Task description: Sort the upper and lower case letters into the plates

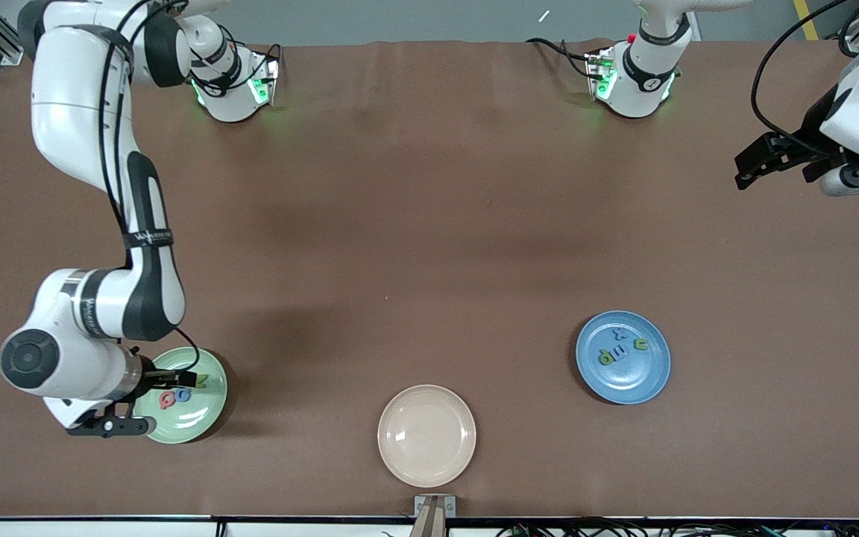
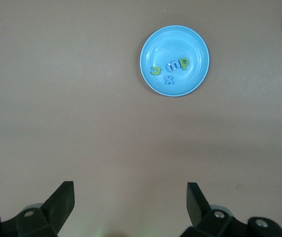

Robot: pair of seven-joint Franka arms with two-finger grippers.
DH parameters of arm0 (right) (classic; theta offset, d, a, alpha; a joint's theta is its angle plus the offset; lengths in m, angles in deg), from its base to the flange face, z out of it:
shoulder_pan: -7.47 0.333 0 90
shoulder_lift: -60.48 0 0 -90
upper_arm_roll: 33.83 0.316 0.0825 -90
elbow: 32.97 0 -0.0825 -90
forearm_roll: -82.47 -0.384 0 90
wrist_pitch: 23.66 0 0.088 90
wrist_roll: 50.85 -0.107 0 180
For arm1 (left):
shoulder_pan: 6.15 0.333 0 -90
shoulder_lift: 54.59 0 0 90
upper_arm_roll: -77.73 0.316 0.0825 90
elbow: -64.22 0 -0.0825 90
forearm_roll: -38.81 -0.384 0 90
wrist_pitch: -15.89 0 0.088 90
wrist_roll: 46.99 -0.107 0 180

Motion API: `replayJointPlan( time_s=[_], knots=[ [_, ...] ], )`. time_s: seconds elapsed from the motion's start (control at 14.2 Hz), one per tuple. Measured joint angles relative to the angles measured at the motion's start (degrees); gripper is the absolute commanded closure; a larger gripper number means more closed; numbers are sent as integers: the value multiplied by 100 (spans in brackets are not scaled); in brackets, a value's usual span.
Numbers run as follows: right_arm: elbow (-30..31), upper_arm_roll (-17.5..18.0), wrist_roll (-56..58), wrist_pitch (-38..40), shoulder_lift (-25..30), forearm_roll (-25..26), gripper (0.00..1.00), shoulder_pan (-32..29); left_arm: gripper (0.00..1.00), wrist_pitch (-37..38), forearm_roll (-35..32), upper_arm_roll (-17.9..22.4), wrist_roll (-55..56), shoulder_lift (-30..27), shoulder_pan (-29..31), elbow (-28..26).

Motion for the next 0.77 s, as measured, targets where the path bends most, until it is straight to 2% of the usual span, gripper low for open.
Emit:
replayJointPlan(
  time_s=[0.42,0.77],
  knots=[
    [485,-27,1,1171,1996,87,0,0,0,-9,0,-155,-3,21,-32,-43],
    [651,-3,-428,2057,3144,520,0,216,0,-10,0,-167,-3,21,-14,-47]
  ],
)
